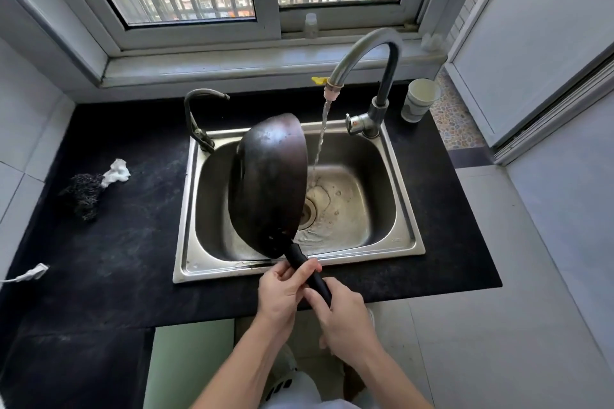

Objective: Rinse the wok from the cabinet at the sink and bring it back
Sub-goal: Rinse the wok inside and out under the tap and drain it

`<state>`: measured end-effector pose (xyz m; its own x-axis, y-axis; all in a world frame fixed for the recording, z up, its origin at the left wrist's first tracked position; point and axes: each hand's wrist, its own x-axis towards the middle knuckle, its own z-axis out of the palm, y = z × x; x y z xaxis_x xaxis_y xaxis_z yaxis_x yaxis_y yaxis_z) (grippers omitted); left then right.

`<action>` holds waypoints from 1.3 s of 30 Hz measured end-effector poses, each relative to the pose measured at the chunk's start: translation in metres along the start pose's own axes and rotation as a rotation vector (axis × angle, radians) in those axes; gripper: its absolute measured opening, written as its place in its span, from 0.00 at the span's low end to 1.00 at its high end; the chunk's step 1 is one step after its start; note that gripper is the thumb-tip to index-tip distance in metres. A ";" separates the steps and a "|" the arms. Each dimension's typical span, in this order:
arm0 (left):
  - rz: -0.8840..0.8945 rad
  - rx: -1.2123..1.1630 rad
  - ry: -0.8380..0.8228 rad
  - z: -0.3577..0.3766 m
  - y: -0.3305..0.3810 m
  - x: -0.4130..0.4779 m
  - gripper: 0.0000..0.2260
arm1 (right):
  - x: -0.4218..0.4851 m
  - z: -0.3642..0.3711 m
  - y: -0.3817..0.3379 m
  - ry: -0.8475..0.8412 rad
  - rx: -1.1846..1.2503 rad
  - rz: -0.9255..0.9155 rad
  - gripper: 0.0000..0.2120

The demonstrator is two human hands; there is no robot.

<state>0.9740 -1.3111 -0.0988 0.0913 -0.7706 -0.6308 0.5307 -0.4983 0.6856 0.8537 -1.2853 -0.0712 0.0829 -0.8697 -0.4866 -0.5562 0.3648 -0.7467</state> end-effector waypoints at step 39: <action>-0.150 0.036 -0.105 0.032 -0.022 0.030 0.10 | 0.035 -0.038 0.055 -0.130 0.132 -0.038 0.02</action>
<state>0.9376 -1.3362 -0.1215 -0.0763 -0.7227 -0.6870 0.5009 -0.6235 0.6003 0.7947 -1.3081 -0.1114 0.2128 -0.8364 -0.5050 -0.4383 0.3802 -0.8144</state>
